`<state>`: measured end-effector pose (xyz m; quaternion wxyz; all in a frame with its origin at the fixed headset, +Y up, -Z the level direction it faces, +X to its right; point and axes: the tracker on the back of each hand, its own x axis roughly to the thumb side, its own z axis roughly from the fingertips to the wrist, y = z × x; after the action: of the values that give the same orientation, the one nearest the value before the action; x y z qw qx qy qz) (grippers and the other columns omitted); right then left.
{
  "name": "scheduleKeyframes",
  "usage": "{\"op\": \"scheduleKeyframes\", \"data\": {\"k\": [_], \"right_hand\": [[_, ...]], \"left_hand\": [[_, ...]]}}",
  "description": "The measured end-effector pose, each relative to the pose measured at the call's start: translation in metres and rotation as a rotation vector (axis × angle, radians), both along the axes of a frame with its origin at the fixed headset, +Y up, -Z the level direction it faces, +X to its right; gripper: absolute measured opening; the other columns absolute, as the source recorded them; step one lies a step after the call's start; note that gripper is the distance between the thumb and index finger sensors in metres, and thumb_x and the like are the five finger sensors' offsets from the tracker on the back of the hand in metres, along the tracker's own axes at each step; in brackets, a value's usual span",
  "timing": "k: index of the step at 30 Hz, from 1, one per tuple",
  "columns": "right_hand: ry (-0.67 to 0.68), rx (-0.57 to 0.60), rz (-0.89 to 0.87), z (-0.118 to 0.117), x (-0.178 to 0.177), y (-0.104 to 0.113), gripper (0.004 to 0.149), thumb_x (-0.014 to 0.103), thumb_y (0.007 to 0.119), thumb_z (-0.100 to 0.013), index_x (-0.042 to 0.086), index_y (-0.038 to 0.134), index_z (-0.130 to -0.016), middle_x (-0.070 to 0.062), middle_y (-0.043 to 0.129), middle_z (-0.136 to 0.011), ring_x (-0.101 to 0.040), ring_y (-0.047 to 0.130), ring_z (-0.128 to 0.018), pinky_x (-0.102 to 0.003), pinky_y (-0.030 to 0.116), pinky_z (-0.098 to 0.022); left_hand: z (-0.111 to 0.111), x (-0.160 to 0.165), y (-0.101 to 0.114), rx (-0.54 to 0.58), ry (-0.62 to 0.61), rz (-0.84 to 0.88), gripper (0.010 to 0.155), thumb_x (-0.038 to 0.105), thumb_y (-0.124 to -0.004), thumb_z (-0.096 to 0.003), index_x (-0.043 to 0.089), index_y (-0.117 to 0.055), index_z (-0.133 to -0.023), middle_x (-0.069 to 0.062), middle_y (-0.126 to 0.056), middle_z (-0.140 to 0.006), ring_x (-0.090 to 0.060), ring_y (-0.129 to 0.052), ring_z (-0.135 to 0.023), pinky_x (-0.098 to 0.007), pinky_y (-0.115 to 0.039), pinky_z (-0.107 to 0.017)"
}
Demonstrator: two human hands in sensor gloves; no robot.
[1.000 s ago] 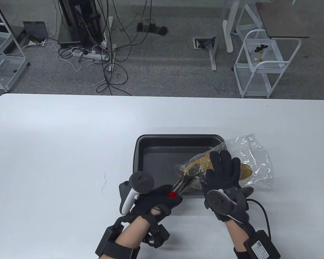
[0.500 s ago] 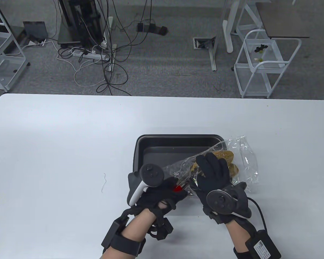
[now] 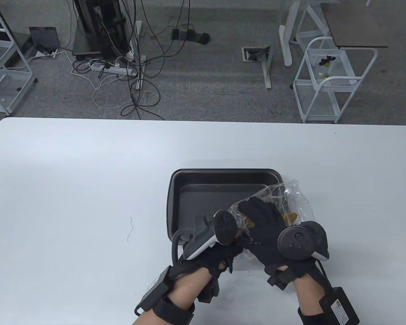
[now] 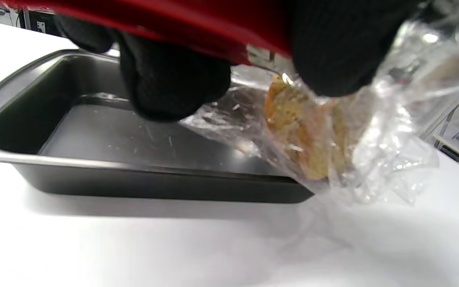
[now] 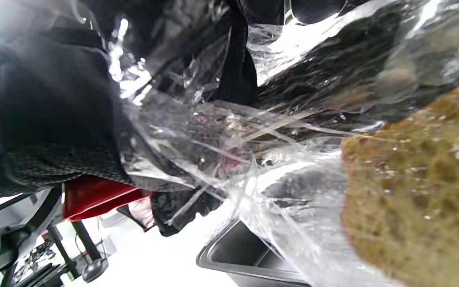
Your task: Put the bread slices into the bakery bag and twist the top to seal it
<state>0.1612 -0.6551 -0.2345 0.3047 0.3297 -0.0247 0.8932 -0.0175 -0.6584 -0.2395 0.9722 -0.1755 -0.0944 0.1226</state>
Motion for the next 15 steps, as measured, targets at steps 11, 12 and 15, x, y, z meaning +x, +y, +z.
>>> {"op": "scheduleKeyframes", "data": {"k": [11,12,15], "right_hand": [[-0.200,0.068,0.018,-0.004,0.019,0.004,0.043,0.036,0.081,-0.048,-0.001,0.096,-0.065,-0.025,0.059,-0.113,-0.060,0.047,-0.103,-0.077,0.032,-0.069],[-0.207,0.078,0.021,-0.004,0.019,0.005,0.043,0.035,0.081,-0.048,-0.001,0.096,-0.065,-0.025,0.059,-0.113,-0.060,0.047,-0.103,-0.077,0.032,-0.069],[-0.230,0.091,0.029,-0.004,0.020,0.005,0.042,0.035,0.082,-0.048,-0.001,0.096,-0.064,-0.024,0.059,-0.113,-0.060,0.046,-0.103,-0.077,0.032,-0.069]], "left_hand": [[0.002,-0.013,0.005,-0.025,0.034,0.026,0.088,0.063,-0.088,-0.0406,0.014,-0.061,-0.108,-0.016,-0.088,-0.091,-0.030,-0.100,-0.065,-0.057,-0.066,-0.074],[0.004,-0.015,0.006,-0.026,0.035,0.023,0.088,0.063,-0.088,-0.0406,0.014,-0.061,-0.108,-0.016,-0.087,-0.091,-0.030,-0.100,-0.065,-0.057,-0.066,-0.074],[0.009,-0.021,0.011,-0.009,0.038,0.000,0.088,0.063,-0.088,-0.0406,0.014,-0.061,-0.108,-0.016,-0.087,-0.091,-0.030,-0.100,-0.065,-0.057,-0.066,-0.074]]}}
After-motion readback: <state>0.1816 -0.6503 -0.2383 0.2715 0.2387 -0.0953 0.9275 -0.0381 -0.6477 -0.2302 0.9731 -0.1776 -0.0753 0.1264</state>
